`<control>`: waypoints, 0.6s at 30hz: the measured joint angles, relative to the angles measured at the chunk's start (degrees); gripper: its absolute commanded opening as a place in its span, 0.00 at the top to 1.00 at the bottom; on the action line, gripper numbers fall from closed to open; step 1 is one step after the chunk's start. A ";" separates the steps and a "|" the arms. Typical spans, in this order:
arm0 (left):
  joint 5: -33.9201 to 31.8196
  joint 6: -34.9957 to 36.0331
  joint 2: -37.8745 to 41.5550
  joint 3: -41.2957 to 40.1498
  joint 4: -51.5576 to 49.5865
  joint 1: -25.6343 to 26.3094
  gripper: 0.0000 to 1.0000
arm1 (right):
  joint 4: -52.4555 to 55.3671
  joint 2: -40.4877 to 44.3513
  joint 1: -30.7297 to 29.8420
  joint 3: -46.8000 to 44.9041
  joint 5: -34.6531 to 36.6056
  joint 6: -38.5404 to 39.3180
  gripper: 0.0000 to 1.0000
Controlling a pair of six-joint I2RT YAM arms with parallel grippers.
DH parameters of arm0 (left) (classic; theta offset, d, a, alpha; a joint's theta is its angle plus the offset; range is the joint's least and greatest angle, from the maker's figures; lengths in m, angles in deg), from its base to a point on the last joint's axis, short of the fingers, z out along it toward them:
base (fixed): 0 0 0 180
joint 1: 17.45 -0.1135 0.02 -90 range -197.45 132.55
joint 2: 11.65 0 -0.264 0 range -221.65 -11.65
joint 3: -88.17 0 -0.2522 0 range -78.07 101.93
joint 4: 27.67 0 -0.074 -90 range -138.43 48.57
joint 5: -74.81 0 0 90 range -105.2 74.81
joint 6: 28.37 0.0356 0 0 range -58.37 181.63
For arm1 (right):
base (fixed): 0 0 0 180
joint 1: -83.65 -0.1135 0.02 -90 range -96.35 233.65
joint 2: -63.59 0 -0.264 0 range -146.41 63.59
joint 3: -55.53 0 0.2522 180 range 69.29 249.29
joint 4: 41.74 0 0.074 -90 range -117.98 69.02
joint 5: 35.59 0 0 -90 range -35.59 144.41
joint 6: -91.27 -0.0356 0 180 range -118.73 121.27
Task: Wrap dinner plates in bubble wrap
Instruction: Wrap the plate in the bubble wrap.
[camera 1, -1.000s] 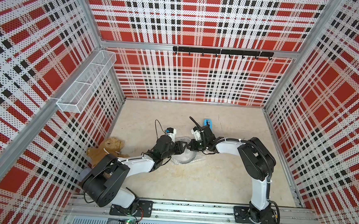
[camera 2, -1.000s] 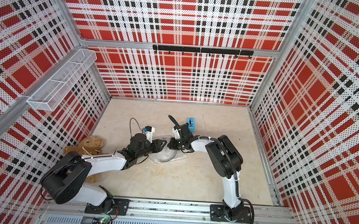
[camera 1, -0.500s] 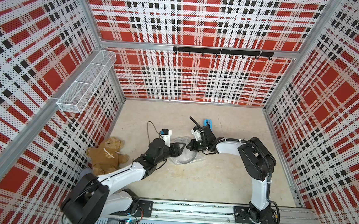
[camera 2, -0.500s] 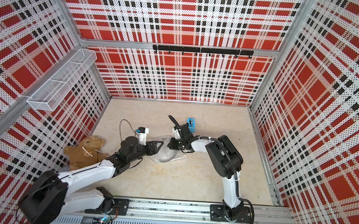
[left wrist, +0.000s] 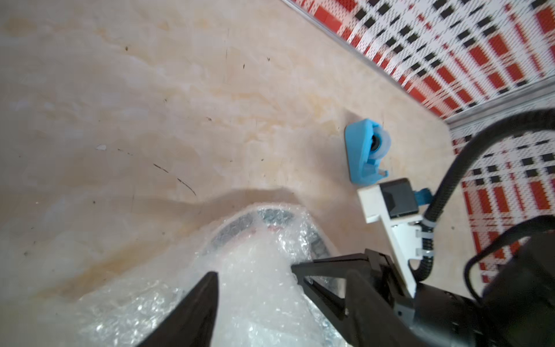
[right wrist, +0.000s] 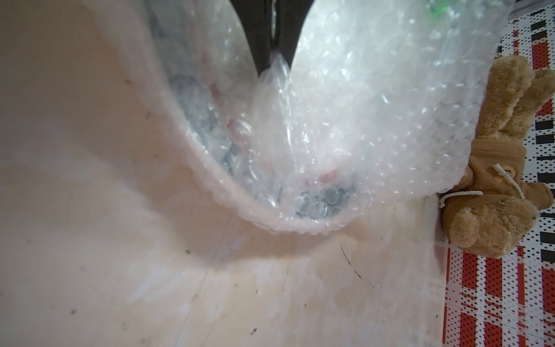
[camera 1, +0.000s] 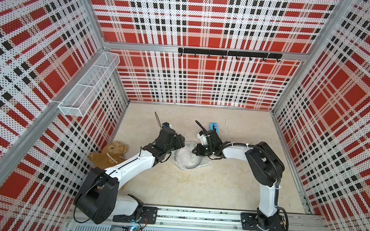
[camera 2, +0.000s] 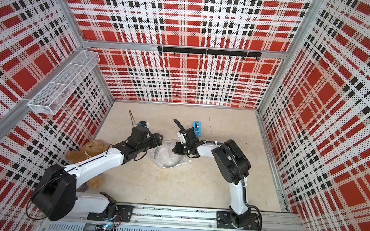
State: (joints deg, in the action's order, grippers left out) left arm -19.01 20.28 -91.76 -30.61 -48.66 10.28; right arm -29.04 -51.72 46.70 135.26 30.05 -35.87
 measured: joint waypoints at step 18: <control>-4.04 4.35 -18.56 10.60 -11.67 10.21 0.75 | 0.61 0.33 -0.02 0.02 0.85 -0.28 1.00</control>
State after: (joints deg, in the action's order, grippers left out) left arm -23.05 24.63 -110.32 -20.01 -60.33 20.49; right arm -28.43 -51.39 46.68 135.29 30.90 -36.16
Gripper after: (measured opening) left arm 0.252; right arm 0.049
